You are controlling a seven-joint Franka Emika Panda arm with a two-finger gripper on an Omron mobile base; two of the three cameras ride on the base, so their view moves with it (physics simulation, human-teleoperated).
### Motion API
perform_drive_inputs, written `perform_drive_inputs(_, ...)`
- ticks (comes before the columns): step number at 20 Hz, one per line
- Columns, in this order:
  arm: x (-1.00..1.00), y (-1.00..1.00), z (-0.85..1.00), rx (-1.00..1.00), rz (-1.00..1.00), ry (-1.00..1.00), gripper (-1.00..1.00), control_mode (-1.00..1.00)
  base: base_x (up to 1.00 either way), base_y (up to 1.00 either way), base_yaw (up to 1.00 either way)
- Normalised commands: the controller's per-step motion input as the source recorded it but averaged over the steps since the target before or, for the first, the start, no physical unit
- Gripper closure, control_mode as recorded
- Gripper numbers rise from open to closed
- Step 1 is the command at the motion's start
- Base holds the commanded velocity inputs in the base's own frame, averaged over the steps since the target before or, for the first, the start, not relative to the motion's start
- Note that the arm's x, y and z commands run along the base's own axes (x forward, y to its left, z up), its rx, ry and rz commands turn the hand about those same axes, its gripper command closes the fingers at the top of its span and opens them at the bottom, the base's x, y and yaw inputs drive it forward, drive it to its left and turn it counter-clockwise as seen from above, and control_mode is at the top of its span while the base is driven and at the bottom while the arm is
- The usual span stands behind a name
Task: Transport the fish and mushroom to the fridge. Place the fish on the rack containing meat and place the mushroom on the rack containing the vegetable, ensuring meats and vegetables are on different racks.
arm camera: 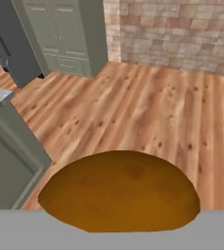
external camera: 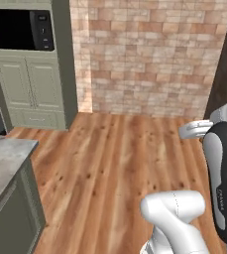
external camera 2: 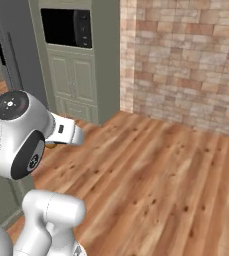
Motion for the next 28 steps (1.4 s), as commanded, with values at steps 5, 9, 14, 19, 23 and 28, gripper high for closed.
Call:
perform_drive_inputs(5,0.00,0.00,0.00,0.00,0.00,0.00,1.00,1.00,1.00,-0.10,0.01)
perform_drive_inputs(9,0.00,0.00,0.00,0.00,0.00,0.00,1.00,1.00,1.00,-0.10,0.22)
perform_drive_inputs(14,0.00,0.00,0.00,0.00,0.00,0.00,1.00,1.00,1.00,-0.28,0.41)
perform_drive_inputs(19,0.00,0.00,0.00,0.00,0.00,0.00,1.00,1.00,1.00,-0.22,0.58)
perform_drive_inputs(23,0.00,0.00,0.00,0.00,0.00,0.00,1.00,1.00,1.00,-0.27,0.64)
perform_drive_inputs(28,0.00,0.00,0.00,0.00,0.00,0.00,1.00,1.00,1.00,-0.29,0.66)
